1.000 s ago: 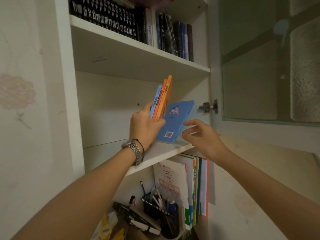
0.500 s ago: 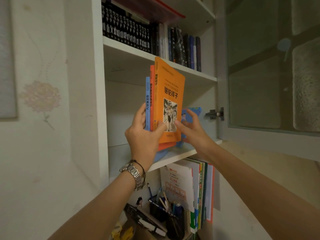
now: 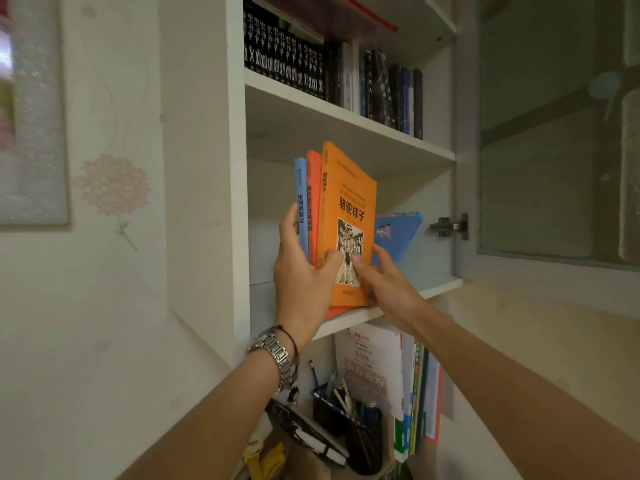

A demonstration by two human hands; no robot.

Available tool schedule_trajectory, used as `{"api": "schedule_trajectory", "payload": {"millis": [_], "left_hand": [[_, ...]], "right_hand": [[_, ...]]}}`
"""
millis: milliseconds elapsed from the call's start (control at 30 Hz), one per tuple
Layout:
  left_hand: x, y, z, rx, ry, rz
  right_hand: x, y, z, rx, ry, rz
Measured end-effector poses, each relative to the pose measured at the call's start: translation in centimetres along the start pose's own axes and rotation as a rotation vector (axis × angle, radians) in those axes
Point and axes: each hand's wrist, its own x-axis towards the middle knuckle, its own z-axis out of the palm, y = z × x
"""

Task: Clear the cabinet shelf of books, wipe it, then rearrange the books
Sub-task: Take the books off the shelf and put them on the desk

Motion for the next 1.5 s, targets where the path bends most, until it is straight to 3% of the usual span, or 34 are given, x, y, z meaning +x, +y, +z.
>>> {"api": "schedule_trajectory", "payload": {"millis": [200,500,700,1133,1500], "left_hand": [[-0.3,0.1,-0.3,0.033,-0.069,-0.025],[-1.6,2.6,0.3,-0.068,-0.039,0.026],[-4.0,4.1,1.5,-0.199,-0.073,-0.050],[-14.2,3.6,6.0,-0.500,-0.278,-0.496],[-26.0,2.2,9.1,-0.571,-0.593,-0.809]], "right_hand": [[-0.4,-0.4,-0.1,-0.052,-0.031,-0.045],[-3.8,-2.0,-1.8,-0.100,0.064,-0.086],[-8.1,-3.5,-4.0,-0.237,0.174,-0.100],[-20.8,-1.6,-10.8,-0.245,0.343,0.213],[-34.6,2.8,-14.4,-0.270,0.574,0.483]]}}
